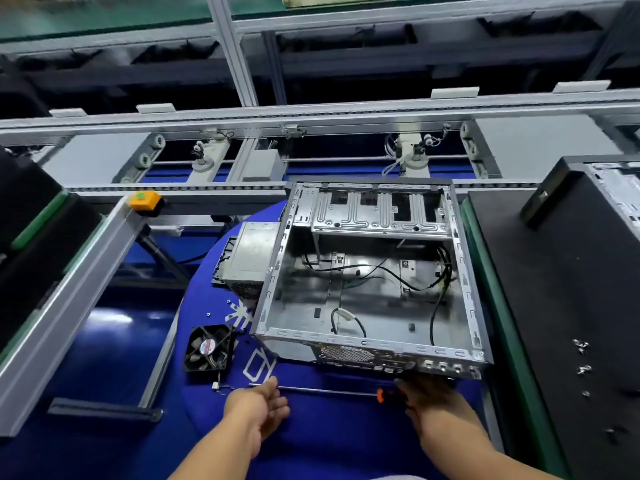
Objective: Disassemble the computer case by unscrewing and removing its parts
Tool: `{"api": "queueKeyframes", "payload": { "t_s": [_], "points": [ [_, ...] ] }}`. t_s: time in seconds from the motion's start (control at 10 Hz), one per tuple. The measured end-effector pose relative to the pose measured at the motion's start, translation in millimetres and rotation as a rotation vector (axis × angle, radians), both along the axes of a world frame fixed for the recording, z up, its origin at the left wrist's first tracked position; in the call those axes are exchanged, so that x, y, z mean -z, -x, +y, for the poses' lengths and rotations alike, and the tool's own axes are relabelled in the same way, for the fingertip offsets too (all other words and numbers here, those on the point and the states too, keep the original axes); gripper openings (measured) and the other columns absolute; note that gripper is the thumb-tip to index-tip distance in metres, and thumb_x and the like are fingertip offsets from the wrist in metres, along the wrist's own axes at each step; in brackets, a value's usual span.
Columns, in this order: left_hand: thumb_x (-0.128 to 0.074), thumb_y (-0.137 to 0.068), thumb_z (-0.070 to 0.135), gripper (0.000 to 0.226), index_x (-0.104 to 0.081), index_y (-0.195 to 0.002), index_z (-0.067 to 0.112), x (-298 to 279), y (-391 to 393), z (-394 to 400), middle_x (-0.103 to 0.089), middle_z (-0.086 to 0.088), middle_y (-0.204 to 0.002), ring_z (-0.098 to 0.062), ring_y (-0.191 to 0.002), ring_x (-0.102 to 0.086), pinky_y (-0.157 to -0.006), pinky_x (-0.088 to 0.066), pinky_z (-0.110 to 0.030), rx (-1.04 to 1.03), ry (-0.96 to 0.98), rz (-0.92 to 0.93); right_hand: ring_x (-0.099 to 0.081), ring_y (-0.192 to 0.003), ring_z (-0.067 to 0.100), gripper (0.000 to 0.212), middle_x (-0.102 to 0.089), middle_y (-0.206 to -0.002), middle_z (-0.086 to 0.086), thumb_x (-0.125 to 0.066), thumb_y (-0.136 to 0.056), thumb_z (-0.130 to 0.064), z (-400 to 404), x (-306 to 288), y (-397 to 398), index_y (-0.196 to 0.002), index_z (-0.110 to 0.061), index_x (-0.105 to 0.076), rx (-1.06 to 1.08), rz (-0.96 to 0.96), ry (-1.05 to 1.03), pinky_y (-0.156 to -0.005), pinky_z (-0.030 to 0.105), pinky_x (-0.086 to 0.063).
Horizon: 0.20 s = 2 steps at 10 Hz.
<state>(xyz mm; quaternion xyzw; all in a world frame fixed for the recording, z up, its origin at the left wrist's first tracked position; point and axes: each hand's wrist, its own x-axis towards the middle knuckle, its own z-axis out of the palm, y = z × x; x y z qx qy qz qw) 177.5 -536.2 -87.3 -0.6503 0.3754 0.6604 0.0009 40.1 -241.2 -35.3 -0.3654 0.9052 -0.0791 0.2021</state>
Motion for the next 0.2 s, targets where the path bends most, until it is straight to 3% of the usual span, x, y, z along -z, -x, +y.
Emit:
{"api": "queueKeyframes", "payload": {
  "t_s": [0.1,0.2],
  "points": [
    [-0.076,-0.098,0.02,0.026,-0.072,-0.093,-0.005,-2,1,1,-0.066,-0.016,-0.06,-0.025,-0.043,-0.059,-0.033,-0.042,-0.02,0.014,-0.003,-0.02,-0.033,-0.145,0.011,0.055,-0.026,-0.163,-0.016,-0.046,-0.102,-0.038,9,9,2,-0.155,-0.045,-0.032,0.056,-0.001,0.102,-0.115,0.016,-0.025],
    [-0.079,-0.095,0.03,0.04,-0.062,-0.08,-0.003,-6,-1,1,-0.047,-0.007,-0.05,-0.016,-0.037,-0.04,-0.035,-0.03,-0.017,0.04,-0.054,0.011,-0.045,-0.139,0.011,0.057,-0.04,-0.156,-0.015,-0.065,-0.093,-0.038,20,2,-5,-0.146,-0.049,-0.047,0.168,-0.03,0.116,-0.108,0.019,-0.04]
  ]
}}
